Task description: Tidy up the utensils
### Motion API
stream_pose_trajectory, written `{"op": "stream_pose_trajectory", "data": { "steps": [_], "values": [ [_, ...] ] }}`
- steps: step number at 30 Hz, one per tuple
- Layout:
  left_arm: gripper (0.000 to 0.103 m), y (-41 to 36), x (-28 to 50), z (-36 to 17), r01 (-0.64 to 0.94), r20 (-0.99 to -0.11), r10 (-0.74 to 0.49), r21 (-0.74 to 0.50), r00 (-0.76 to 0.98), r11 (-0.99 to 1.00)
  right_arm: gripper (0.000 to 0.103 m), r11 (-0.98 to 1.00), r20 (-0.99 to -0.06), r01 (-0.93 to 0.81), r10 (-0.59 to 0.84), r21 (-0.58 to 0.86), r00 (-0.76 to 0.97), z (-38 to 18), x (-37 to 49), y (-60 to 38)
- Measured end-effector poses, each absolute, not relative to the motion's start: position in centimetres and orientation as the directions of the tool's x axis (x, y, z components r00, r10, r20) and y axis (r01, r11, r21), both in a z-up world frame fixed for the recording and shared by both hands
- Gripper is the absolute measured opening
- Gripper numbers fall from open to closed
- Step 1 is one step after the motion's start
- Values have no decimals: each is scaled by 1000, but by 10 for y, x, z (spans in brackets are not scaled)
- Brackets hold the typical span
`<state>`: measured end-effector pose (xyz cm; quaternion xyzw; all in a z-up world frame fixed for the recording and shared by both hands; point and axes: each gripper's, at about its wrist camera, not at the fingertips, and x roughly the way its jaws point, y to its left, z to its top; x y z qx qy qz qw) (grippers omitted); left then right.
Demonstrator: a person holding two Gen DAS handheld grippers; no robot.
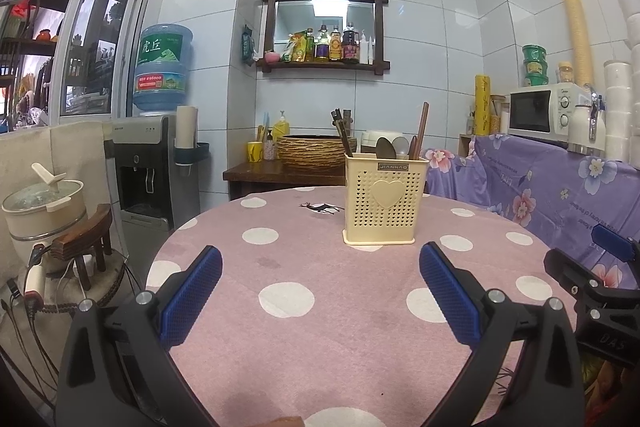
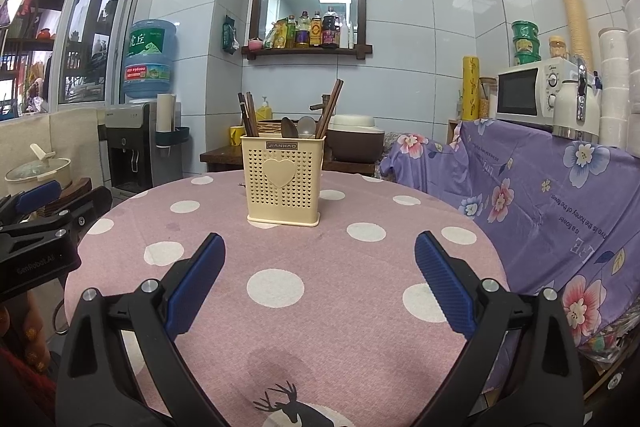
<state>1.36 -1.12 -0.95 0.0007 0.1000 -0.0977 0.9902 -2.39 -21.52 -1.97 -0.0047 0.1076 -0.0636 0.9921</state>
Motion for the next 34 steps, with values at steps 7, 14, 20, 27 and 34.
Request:
{"op": "stream_pose_trajectory", "data": {
  "steps": [7, 14, 20, 27, 34],
  "values": [
    [98, -11, 15, -10, 197, -206, -197, -19, 958, 980, 95, 992, -215, 126, -128, -21, 968, -20, -23, -216],
    [98, -12, 15, -10, 197, -207, -197, -18, 958, 980, 95, 992, -215, 127, -128, -20, 968, -20, -23, -216],
    [98, -11, 14, -7, 190, -193, -190, -17, 963, 982, 95, 992, -214, 128, -129, -20, 968, -20, -23, -216],
    [98, -11, 14, -6, 181, -190, -180, -13, 965, 983, 95, 991, -214, 129, -130, -20, 968, -21, -22, -216],
    [98, -10, 14, -7, 180, -197, -178, -12, 964, 984, 95, 991, -215, 129, -130, -20, 968, -21, -22, -216]
  ]
}}
